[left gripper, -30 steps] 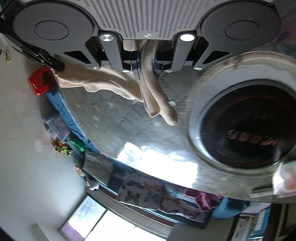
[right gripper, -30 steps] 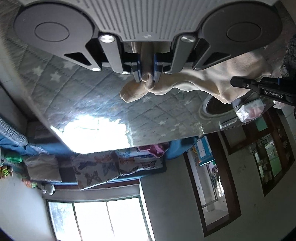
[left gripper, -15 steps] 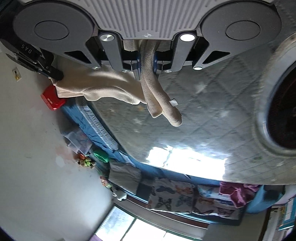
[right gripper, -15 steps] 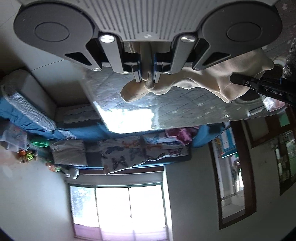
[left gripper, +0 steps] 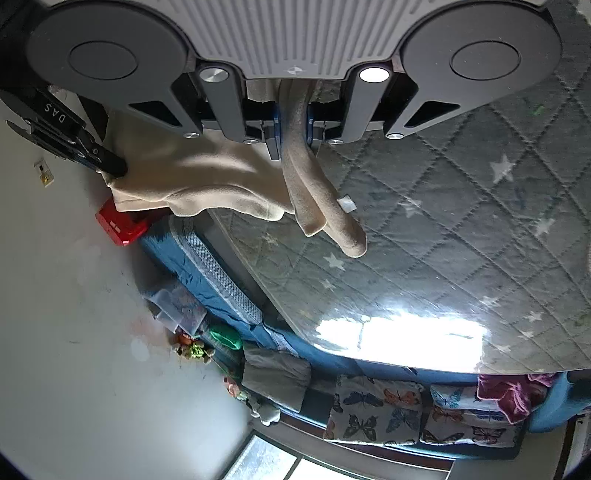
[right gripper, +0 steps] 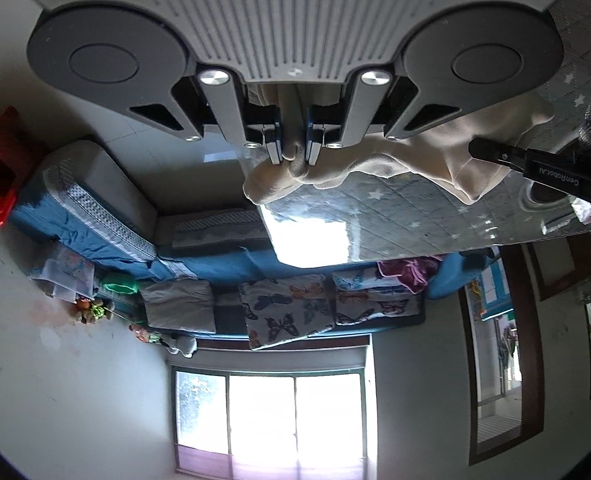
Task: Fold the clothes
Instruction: 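Lift the folded sweatshirt with both grippers and carry it across the table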
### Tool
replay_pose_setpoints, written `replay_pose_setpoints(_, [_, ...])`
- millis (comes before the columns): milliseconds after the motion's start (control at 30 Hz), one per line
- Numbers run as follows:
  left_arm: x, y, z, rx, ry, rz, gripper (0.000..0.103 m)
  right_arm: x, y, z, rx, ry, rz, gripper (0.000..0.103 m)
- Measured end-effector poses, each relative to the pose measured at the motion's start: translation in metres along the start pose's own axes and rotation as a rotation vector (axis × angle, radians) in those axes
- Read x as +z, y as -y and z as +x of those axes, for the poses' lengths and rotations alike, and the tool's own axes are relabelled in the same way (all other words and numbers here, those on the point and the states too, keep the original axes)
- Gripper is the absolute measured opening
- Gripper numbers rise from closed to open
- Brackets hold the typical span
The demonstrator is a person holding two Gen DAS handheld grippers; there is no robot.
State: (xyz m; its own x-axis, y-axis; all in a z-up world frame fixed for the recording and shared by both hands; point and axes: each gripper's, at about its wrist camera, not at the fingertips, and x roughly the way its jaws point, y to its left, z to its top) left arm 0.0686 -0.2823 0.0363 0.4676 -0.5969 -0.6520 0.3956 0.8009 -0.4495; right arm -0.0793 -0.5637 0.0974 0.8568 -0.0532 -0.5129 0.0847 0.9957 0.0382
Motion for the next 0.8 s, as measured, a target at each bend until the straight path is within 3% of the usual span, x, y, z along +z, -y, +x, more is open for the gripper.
replay_pose_setpoints(800, [-0.010,0.001,0.024,0.064,-0.078,0.022,0.014,-0.017,0.020,0.035,-0.043,-0.079,0.011,0.011])
